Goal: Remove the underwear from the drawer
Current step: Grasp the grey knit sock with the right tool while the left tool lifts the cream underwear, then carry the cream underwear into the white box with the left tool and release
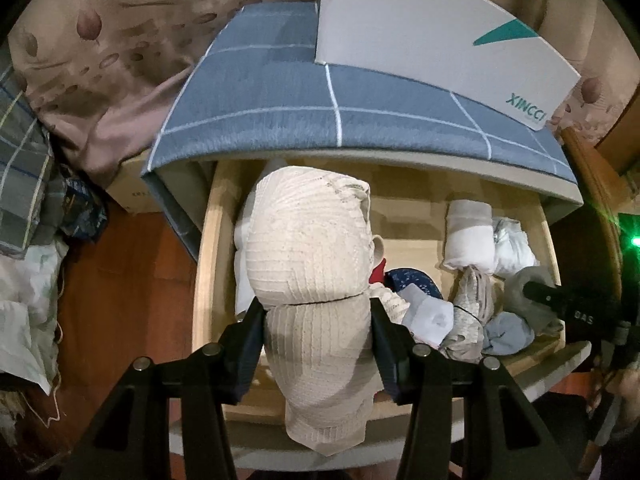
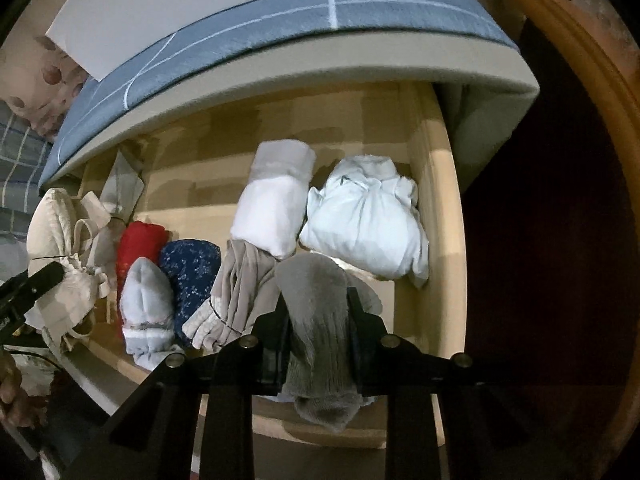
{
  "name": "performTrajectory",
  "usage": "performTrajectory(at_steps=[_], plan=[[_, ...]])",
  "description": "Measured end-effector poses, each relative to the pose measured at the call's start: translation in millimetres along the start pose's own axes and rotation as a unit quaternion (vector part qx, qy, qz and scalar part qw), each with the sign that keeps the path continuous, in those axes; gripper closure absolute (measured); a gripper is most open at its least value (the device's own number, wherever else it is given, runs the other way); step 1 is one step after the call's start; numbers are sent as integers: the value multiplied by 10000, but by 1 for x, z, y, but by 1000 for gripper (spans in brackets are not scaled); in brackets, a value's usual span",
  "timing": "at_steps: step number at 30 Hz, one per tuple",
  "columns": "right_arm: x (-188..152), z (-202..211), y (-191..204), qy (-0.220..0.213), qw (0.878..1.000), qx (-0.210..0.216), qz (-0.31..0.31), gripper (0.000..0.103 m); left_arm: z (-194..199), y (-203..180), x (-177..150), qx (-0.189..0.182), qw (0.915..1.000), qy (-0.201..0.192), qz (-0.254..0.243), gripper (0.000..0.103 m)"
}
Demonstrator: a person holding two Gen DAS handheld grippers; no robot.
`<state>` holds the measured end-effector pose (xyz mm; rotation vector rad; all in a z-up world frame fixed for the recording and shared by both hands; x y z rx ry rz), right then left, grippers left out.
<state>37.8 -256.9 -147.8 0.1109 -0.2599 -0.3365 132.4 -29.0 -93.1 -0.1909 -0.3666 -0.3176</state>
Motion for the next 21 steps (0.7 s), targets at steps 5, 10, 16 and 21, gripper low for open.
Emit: performTrajectory(at_steps=[5,10,16,21], plan=[[-9,-9,-3,269,9996,4,-21,79,19,2,6,17,9999,-127,-36,53],[-17,-25,-3,606,9980,-164,-18,72,33,4,13,61,9997,-209,-103,53],[-22,-35,-1,816,9963,-272,70,67,46,4,19,18,9994,-264,-201,53],[-25,-46,6,947,9949,-331,121,65,57,1,29,51,9987,-363,-351,53]])
Point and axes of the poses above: each gripper's, at about its wrist camera, not at the fingertips, and z roughly against the way its jaws point, y to its left, x to its top, the point moved 10 cm from there along -z, roughly the way its jaws point, and after that the axes turned 3 degrees about -x, right-handed, at the moved point
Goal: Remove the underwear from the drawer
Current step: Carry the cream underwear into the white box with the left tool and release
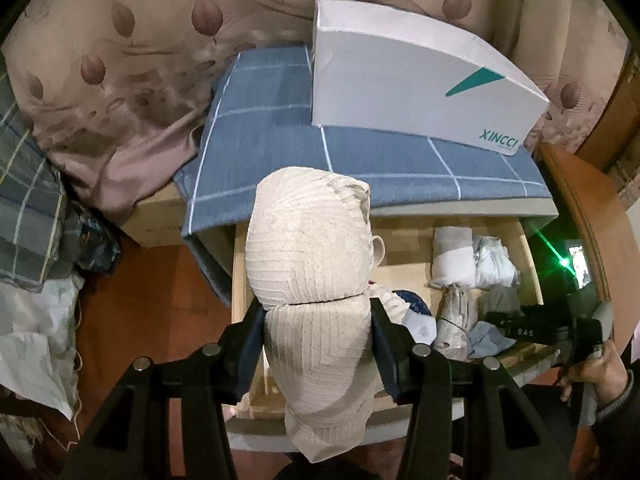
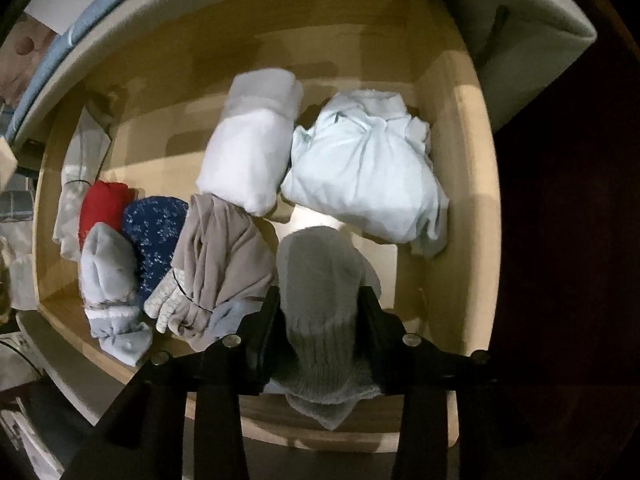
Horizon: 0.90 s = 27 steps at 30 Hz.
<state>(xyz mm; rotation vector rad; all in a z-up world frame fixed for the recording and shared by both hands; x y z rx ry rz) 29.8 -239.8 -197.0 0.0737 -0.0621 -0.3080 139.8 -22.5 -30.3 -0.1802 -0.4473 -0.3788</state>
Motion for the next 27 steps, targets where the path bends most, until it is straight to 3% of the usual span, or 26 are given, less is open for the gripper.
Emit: performTrajectory(at_steps=[8,18,23,27], plan=[[1,-15,6,95,9999,-20,61,65,32,-1,49,134,9988,-400,-253,53],[1,-25,27,56,9983,-395,416,66,88,-21,159,217,9896,-1276,-630,53],[0,-29,32,57,9985,-362,395,66,88,-35,222,281,9856,-1499,-729,53],[-1,-22,26,63,9985,-358,408,65,66,-46,260,421,9836,-1515,-880,53]])
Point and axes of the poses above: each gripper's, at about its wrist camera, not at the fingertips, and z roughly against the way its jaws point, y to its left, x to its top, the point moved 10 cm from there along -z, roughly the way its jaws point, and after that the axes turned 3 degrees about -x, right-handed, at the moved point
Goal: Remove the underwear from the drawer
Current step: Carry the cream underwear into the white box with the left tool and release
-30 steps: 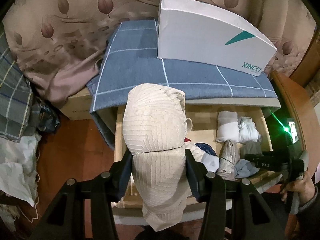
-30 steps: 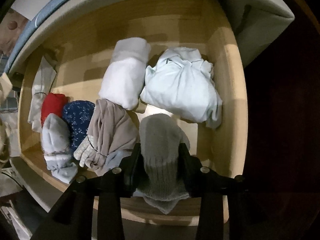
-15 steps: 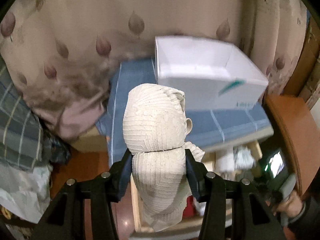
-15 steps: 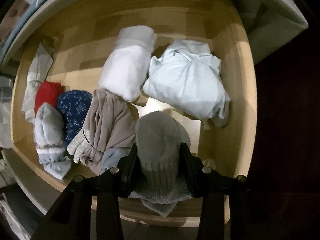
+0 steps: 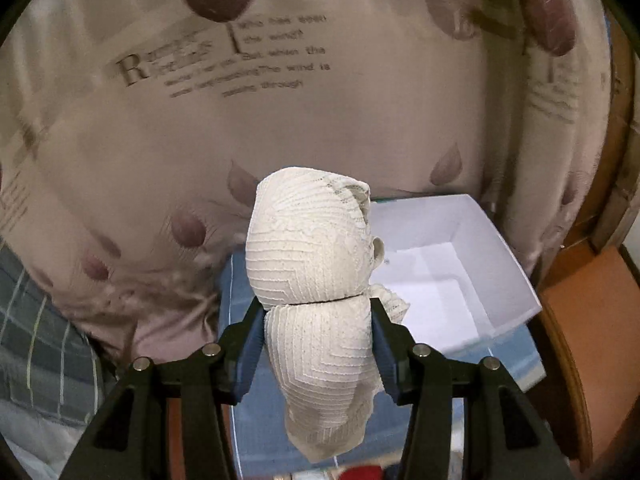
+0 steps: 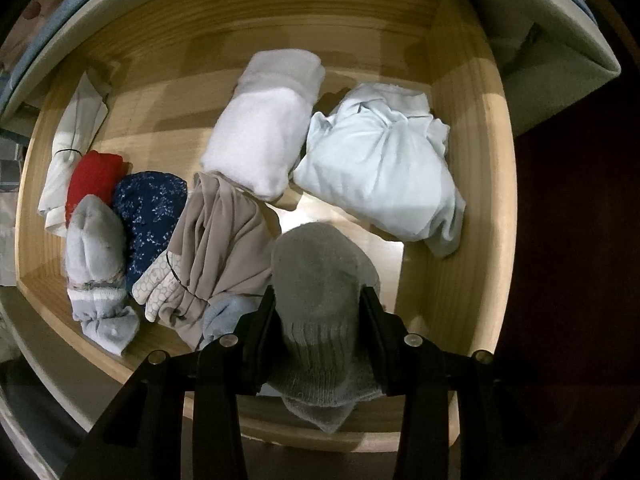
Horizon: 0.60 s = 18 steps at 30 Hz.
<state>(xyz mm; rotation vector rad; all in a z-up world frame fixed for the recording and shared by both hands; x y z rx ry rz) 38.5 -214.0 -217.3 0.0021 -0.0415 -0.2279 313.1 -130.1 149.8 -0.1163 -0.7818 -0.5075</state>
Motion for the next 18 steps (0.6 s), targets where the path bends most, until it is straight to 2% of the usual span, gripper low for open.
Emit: performTrajectory(at_steps=[4,10,18], plan=[[0,0,-1,9,10000,22,-54,65,-52,-10,2,31,9993,342,-133,53],[-1,0,1,8,10000,23,-57,65,-108,-24,-16,137,9974,653,-258,53],[0,0,0,14,10000,33,-59,65,-136,-29,-44,36,9950,940,-324,53]])
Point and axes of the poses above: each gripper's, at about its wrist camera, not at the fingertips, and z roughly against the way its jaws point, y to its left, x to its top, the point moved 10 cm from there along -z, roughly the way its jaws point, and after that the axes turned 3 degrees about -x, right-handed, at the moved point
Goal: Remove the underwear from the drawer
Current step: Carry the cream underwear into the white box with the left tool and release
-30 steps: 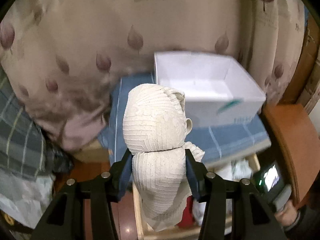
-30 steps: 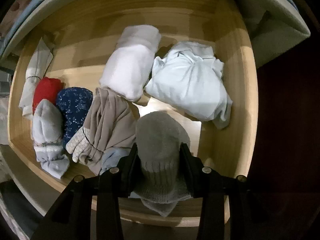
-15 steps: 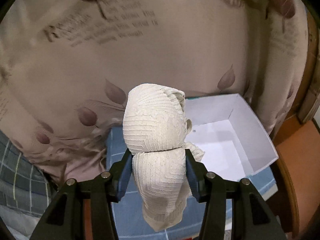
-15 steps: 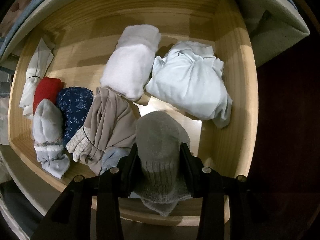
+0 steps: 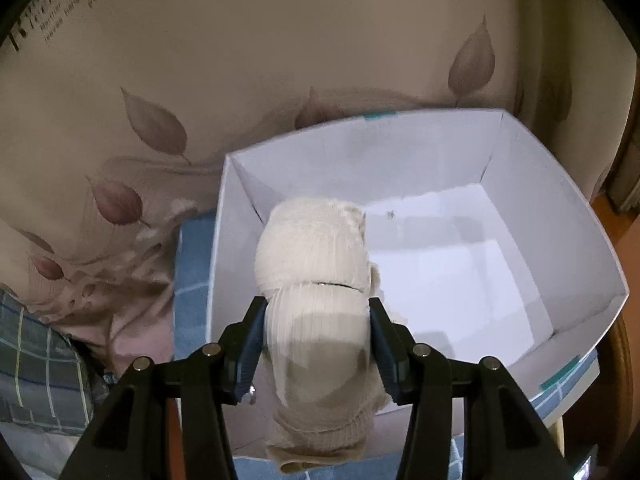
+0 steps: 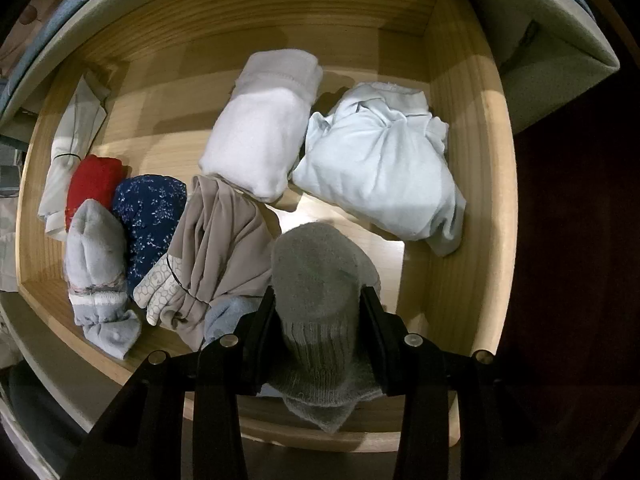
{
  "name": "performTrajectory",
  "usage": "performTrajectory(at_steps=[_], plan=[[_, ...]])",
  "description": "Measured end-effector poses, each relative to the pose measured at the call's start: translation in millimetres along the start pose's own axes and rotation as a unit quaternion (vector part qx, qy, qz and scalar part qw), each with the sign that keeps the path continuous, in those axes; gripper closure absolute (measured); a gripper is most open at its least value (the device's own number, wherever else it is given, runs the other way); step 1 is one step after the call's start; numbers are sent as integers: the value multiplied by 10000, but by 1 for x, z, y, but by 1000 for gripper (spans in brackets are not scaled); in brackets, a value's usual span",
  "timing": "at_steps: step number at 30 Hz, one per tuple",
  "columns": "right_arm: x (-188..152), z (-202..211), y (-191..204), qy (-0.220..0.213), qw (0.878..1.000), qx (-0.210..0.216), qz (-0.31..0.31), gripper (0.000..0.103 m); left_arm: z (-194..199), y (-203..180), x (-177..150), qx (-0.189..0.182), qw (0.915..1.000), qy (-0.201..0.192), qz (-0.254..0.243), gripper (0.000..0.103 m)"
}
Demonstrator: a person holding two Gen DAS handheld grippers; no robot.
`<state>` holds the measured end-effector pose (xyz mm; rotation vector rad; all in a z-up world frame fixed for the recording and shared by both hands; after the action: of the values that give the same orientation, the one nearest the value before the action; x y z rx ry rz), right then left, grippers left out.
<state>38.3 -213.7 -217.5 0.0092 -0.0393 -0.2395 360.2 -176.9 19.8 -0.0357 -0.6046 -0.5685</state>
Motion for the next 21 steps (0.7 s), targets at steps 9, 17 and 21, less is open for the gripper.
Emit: performTrajectory(at_steps=[9,17,21], plan=[[0,0,-1,-1,10000,-30,28,65,-4,10,-35,-19,9997,234,41,54],[0,-1,-1,2,10000,-39,26,65,10,21,-64,98,9994,305,107,54],[-1,-1,-1,2,10000,-37,27,65,19,27,-74,140,9992,351,118,54]])
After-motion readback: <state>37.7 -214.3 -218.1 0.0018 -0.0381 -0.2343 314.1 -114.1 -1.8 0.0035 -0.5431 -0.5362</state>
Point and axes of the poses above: each gripper's, at about its wrist camera, not at the fingertips, and z roughly against the way its jaws point, y to its left, x to its top, the point moved 10 cm from there along -z, roughly the way its jaws point, and after that the axes turned 3 degrees about -x, right-handed, at the moved point
